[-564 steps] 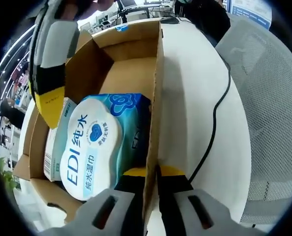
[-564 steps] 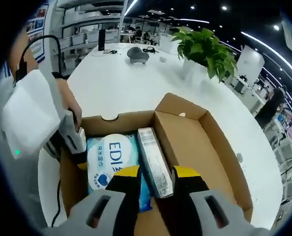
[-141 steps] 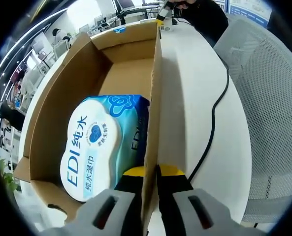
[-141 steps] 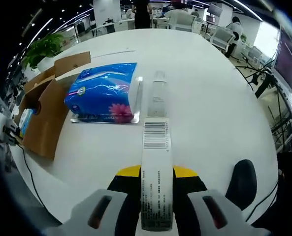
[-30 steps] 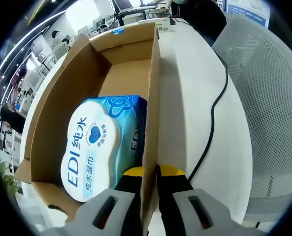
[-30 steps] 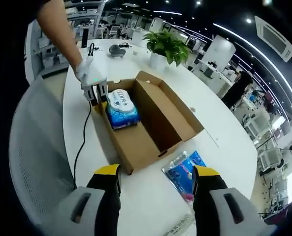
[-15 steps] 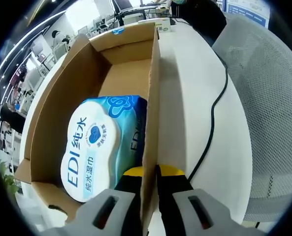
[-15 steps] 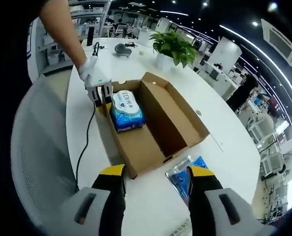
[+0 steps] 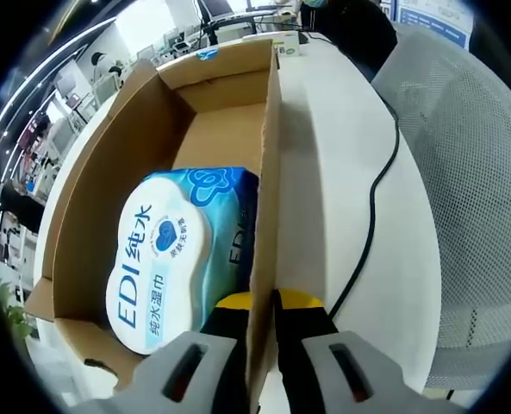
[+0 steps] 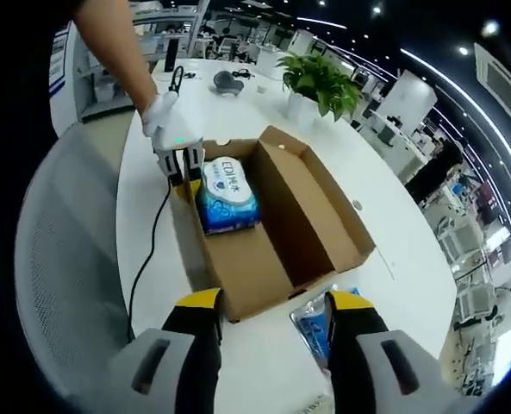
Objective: Operate the shoe box by opening the lid, removing the specified soft item, and placing it in the target area until the item is outside and the box remains undamaged.
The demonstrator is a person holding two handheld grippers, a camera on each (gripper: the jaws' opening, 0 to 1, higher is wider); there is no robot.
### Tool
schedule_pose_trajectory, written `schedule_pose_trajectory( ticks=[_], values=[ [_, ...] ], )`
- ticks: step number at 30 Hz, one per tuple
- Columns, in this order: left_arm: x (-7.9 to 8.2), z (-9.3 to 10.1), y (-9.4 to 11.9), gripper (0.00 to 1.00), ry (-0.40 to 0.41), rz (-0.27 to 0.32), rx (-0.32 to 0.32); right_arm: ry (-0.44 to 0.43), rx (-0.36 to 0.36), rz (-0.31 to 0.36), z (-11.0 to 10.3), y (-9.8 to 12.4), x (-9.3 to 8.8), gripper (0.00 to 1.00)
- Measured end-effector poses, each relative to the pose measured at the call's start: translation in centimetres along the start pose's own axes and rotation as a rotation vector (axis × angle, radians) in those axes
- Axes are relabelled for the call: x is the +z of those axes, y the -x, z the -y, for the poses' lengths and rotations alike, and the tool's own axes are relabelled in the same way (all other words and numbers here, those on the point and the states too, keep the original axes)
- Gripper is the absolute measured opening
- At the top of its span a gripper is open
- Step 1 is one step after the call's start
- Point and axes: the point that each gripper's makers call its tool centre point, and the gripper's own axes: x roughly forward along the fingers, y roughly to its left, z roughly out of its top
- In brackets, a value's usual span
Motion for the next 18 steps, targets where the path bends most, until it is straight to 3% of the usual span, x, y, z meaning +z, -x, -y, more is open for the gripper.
schedule_pose_trajectory(
  ticks=[6,9,14,18],
  values=[
    [0.0,0.0,0.0,0.04,0.004,-0.001,-0.001,-0.051,0.015,0.053,-0.7,-1.8,1.6,0.57],
    [0.0,0.0,0.0,0.04,0.003,-0.001,0.000,-0.116,0.029,0.070,-0.9,-2.5,2.2,0.57],
    [0.1,0.1,0.0,0.04,0.003,0.000,0.000,-0.109,0.033,0.077,-0.7,-3.1,2.9,0.55],
    [0.1,0.0,0.0,0.04,0.003,0.000,0.000,-0.100,0.035,0.045,-0.3,-3.6,2.7,0.51]
  ],
)
